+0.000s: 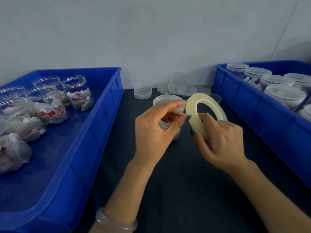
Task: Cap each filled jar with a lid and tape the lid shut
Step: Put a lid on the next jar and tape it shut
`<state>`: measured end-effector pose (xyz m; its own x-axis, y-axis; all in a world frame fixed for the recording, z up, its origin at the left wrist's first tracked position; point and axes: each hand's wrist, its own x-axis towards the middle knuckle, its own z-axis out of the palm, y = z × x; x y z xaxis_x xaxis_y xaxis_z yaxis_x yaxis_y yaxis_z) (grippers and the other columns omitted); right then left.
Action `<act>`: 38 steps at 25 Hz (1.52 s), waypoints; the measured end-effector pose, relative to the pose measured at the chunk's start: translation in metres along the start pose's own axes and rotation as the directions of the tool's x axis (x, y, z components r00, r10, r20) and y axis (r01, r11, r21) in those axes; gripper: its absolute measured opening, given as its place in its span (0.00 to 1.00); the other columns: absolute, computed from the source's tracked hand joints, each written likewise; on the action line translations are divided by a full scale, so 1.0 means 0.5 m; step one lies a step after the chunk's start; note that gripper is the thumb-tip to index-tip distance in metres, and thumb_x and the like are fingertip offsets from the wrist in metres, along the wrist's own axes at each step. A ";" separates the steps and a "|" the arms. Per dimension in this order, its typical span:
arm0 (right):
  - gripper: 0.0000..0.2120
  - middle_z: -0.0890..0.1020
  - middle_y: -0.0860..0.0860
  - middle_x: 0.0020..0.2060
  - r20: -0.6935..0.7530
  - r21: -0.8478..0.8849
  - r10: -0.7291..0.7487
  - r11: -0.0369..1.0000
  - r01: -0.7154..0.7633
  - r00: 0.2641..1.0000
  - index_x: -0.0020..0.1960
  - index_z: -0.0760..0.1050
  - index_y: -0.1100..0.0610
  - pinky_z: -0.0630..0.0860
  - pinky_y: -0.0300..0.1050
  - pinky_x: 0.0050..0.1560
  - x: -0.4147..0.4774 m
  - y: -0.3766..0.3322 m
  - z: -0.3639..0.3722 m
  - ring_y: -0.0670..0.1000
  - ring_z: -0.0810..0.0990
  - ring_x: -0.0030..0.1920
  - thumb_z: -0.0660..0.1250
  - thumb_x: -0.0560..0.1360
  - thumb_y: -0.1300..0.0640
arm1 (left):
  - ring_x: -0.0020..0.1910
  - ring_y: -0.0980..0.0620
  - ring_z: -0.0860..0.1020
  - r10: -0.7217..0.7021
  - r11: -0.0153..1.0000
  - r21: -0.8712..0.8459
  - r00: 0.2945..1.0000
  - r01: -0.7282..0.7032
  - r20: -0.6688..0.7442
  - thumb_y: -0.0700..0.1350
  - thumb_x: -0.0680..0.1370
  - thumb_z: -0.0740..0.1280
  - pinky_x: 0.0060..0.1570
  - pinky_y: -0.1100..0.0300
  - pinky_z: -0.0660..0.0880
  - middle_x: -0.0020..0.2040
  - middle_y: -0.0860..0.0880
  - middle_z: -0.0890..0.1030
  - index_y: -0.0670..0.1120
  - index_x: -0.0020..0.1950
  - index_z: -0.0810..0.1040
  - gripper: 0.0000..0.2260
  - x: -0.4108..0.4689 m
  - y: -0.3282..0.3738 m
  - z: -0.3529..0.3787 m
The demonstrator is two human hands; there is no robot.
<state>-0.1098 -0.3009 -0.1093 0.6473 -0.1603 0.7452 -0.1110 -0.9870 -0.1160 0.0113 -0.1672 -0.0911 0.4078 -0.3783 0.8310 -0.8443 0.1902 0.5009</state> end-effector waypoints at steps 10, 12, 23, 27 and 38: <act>0.21 0.74 0.49 0.26 -0.023 -0.246 0.048 0.968 -0.052 0.999 0.51 0.77 0.58 0.59 0.40 0.31 0.005 0.018 0.010 0.51 0.71 0.25 0.57 0.80 0.42 | 0.36 0.52 0.76 0.245 0.854 0.482 0.969 -0.198 -0.035 0.49 0.77 0.73 0.34 0.58 0.73 0.38 0.52 0.83 0.48 0.45 0.86 0.06 0.000 -0.013 -0.012; 0.25 0.75 0.51 0.26 -0.071 -0.311 0.081 0.945 -0.099 0.994 0.50 0.77 0.60 0.60 0.40 0.31 0.010 0.037 0.007 0.52 0.71 0.25 0.55 0.80 0.38 | 0.37 0.56 0.74 0.235 0.847 0.504 0.970 -0.170 -0.068 0.51 0.79 0.71 0.36 0.63 0.70 0.39 0.53 0.82 0.48 0.45 0.85 0.08 0.000 -0.014 -0.025; 0.31 0.67 0.48 0.26 -0.143 -0.300 0.178 0.930 -0.214 0.974 0.38 0.76 0.60 0.60 0.44 0.34 0.018 0.092 0.001 0.51 0.65 0.28 0.53 0.78 0.33 | 0.36 0.64 0.73 -0.317 0.871 0.327 0.928 0.366 -0.195 0.54 0.76 0.70 0.36 0.65 0.65 0.43 0.63 0.81 0.58 0.48 0.82 0.03 -0.042 -0.029 -0.123; 0.35 0.75 0.53 0.26 -0.037 -0.282 0.229 0.931 -0.230 0.973 0.42 0.79 0.59 0.62 0.42 0.32 0.013 0.091 0.013 0.54 0.71 0.27 0.50 0.76 0.30 | 0.37 0.63 0.74 -0.441 0.826 0.337 0.891 0.451 -0.110 0.51 0.77 0.70 0.36 0.61 0.68 0.42 0.61 0.80 0.61 0.53 0.82 0.06 -0.055 -0.038 -0.121; 0.34 0.73 0.51 0.29 -0.062 -0.278 0.287 0.915 -0.293 0.956 0.47 0.80 0.60 0.63 0.44 0.33 0.025 0.083 0.015 0.51 0.68 0.29 0.52 0.77 0.31 | 0.41 0.59 0.74 -0.417 0.799 0.407 0.895 0.443 -0.155 0.50 0.79 0.68 0.36 0.63 0.70 0.46 0.58 0.79 0.59 0.52 0.81 0.05 -0.029 -0.061 -0.090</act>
<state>-0.1005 -0.3439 -0.1098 0.5400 -0.4364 0.7197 -0.5012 -0.8537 -0.1416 0.0465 -0.1269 -0.1076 0.7713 -0.2777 0.5727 -0.6356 -0.3839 0.6698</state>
